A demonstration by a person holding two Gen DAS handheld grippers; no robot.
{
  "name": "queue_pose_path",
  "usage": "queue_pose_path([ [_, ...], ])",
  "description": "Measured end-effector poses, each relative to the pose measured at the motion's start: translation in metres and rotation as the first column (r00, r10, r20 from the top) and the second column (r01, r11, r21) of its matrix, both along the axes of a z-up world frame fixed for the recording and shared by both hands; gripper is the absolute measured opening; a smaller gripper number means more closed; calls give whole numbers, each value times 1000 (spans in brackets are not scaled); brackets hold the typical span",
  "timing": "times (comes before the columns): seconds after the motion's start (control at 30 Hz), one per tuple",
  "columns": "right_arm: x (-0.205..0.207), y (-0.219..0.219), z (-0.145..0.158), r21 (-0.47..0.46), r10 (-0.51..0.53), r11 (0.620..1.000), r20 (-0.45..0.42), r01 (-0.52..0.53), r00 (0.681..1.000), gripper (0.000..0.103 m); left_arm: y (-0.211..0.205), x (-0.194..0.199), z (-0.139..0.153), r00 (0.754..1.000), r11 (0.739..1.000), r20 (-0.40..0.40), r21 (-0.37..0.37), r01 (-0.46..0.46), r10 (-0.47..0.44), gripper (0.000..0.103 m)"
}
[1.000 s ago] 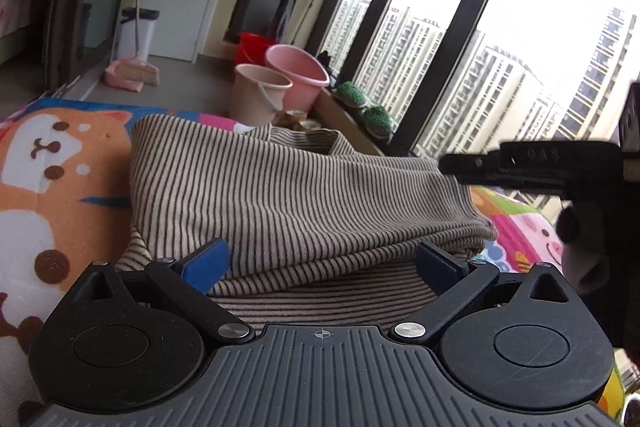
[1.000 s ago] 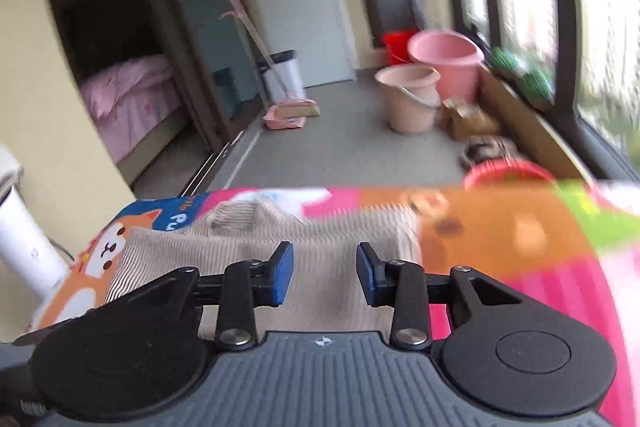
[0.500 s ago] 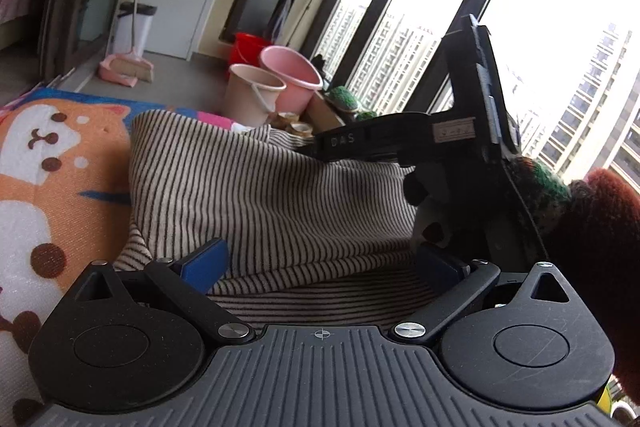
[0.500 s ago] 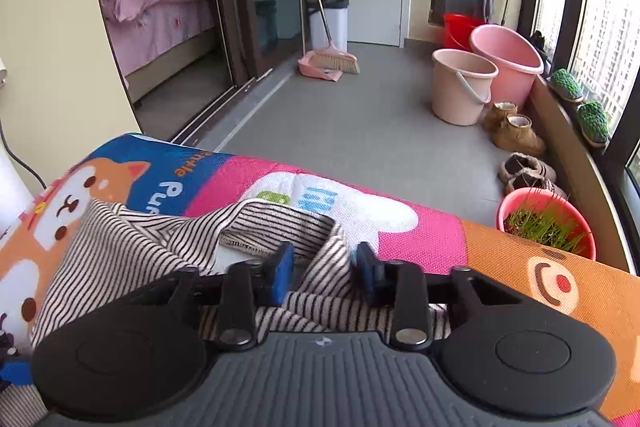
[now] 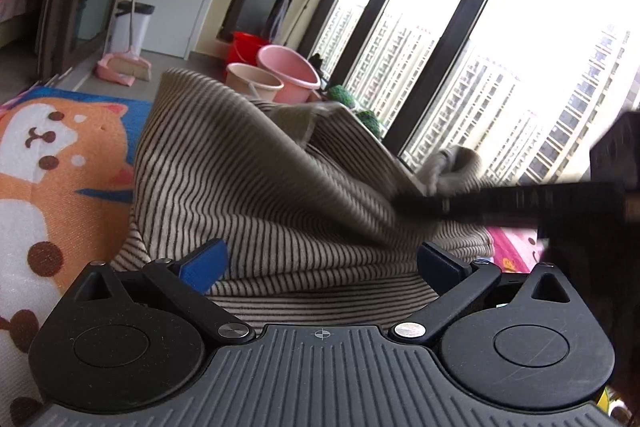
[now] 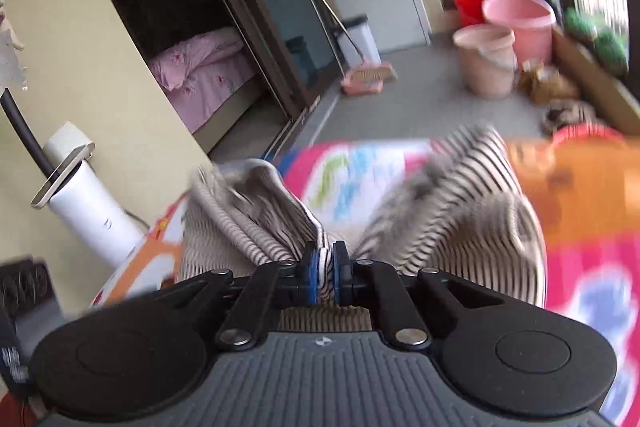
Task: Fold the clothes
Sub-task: 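Grasp the shirt edge with the left gripper while the right gripper holds it, then fold the held shirt edge over the body with both grippers, then open the right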
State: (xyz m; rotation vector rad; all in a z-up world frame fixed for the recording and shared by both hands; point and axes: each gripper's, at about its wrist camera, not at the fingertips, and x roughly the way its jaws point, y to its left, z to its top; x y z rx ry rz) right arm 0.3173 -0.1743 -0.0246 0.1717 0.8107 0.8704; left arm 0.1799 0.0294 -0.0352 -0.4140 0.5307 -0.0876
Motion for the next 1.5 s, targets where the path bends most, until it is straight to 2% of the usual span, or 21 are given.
queue_pose_path([
  [0.17, -5, -13, -20, 116, -53, 992, -43, 58, 998, 3, 1, -2, 3, 1000, 1000, -16, 7, 10, -10, 103],
  [0.23, -6, -17, -28, 163, -74, 983, -58, 83, 996, 3, -3, -11, 11, 999, 998, -29, 57, 18, -16, 103],
  [0.3, -10, -21, -34, 189, -72, 979, -44, 79, 996, 3, -7, -22, 25, 1000, 992, -2, 124, -1, 2, 103],
  [0.4, -8, -29, -40, 232, -64, 970, -55, 75, 996, 3, -4, -26, 52, 990, 963, 92, 238, -125, 106, 103],
  [0.47, -6, -32, -42, 245, -59, 967, -71, 75, 996, 3, 5, -12, 64, 971, 933, 109, 270, -236, 214, 103],
  [0.53, -5, -32, -43, 247, -57, 966, -71, 73, 996, 3, 19, 13, 66, 963, 933, 37, 239, -268, 267, 103],
  [0.63, -7, -31, -43, 242, -56, 968, -59, 69, 997, 3, 29, 58, 54, 961, 952, -96, 194, -238, 260, 103],
  [0.7, -7, -31, -43, 242, -55, 968, -57, 67, 997, 3, 28, 73, 48, 956, 948, -104, 196, -252, 275, 103],
  [0.8, -6, -32, -44, 249, -54, 966, -61, 68, 997, 3, 27, 76, 45, 955, 945, -59, 173, -277, 290, 103],
  [0.83, -6, -32, -44, 253, -54, 965, -63, 68, 997, 3, 26, 72, 46, 952, 941, -44, 173, -290, 302, 85],
  [0.87, -7, -33, -44, 257, -53, 964, -63, 67, 997, 3, 26, 69, 46, 950, 938, -48, 182, -297, 310, 45],
  [1.03, -12, -33, -39, 238, -52, 970, -24, 56, 998, 3, 41, 32, 49, 961, 959, -43, 92, -267, 272, 37],
  [1.1, -17, -30, -36, 210, -53, 976, -6, 54, 999, 3, 44, 14, 50, 968, 967, -32, 74, -245, 248, 37],
  [1.2, -26, -29, -32, 177, -51, 983, 1, 50, 999, 3, 42, -9, 46, 977, 974, -39, 92, -205, 209, 37],
  [1.33, -42, -27, -31, 117, -37, 993, 19, 35, 999, 3, 36, -30, 46, 986, 976, -32, 146, -160, 166, 47],
  [1.4, -45, -24, -33, 100, -36, 994, 21, 34, 999, 3, 35, -38, 60, 985, 977, 22, 121, -173, 172, 51],
  [1.43, -46, -23, -33, 96, -37, 995, 21, 35, 999, 3, 35, -42, 70, 981, 977, 72, 103, -185, 178, 58],
  [1.47, -47, -22, -33, 95, -41, 995, 20, 39, 999, 3, 33, -44, 79, 975, 976, 124, 92, -196, 184, 71],
  [1.5, -47, -22, -33, 93, -43, 995, 19, 41, 999, 3, 28, -45, 86, 968, 975, 170, 92, -201, 184, 77],
])
